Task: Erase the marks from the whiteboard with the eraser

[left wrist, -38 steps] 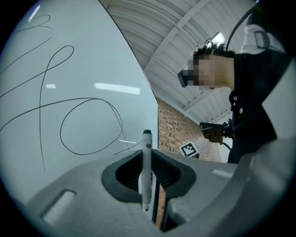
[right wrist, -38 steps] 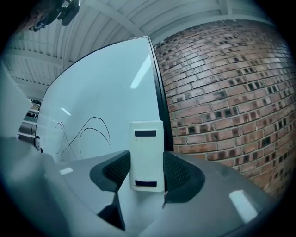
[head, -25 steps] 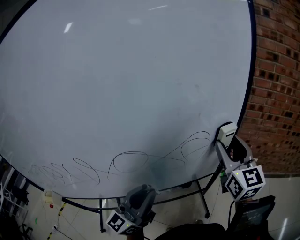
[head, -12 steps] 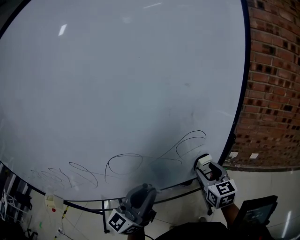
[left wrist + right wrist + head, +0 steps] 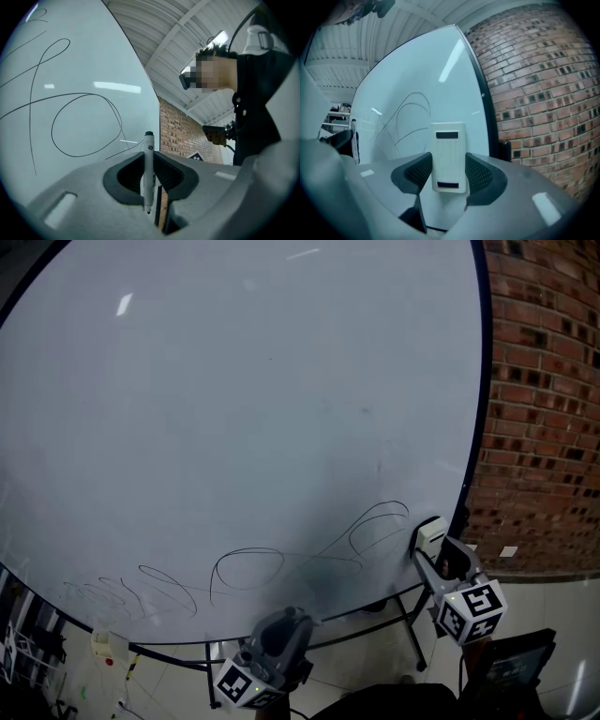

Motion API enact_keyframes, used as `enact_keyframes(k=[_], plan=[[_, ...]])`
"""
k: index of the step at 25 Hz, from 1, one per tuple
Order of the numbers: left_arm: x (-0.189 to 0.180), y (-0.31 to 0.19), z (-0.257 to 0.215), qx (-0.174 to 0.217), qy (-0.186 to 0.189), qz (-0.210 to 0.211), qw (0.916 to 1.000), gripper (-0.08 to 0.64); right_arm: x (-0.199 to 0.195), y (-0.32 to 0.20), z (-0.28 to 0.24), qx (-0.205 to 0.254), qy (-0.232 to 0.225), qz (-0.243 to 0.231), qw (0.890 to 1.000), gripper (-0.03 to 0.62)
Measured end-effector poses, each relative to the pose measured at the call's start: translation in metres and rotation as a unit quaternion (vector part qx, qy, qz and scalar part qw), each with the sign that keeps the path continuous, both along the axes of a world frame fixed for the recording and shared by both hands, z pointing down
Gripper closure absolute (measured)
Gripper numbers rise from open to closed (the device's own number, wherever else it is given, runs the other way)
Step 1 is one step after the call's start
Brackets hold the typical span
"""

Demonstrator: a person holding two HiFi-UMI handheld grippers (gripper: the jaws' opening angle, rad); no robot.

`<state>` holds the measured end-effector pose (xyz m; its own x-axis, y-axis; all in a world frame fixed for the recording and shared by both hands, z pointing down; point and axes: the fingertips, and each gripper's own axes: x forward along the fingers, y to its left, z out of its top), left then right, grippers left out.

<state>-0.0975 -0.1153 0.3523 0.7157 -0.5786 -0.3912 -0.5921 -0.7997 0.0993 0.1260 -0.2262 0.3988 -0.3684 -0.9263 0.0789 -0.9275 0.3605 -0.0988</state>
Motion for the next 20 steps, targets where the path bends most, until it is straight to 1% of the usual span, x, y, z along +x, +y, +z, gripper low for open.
enact_keyframes(k=[3,5,8,11,14,16,18,20], plan=[[-0.005,0.0,0.0,-0.001,0.0,-0.005,1.0,0.499,0.03,-0.005,-0.028,0.034,-0.012,0.036,0.999,0.367],[-0.008,0.0,0.001,-0.003,0.0,-0.009,1.0,0.499,0.04,-0.007,-0.033,0.041,-0.018,0.049,0.998,0.367],[-0.014,0.0,0.008,-0.009,-0.003,-0.011,0.9999,0.499,0.041,-0.008,-0.032,0.045,-0.03,0.056,0.997,0.367],[-0.015,0.0,0.003,-0.008,0.0,-0.014,0.9999,0.499,0.038,-0.007,-0.022,0.04,-0.04,0.057,0.997,0.367],[-0.016,0.001,-0.001,-0.009,0.0,-0.01,0.9999,0.499,0.025,-0.006,-0.008,0.027,-0.04,0.051,0.998,0.367],[-0.016,0.002,-0.004,-0.006,0.0,-0.007,1.0,0.499,0.006,-0.003,0.005,0.013,-0.037,0.036,0.999,0.367],[-0.02,0.005,-0.002,-0.006,0.0,-0.009,0.9999,0.499,-0.02,0.002,0.023,-0.006,-0.031,0.01,0.999,0.368],[-0.023,0.007,-0.004,-0.005,0.005,-0.011,0.9999,0.499,-0.054,0.009,0.04,-0.024,-0.019,-0.027,0.999,0.367]])
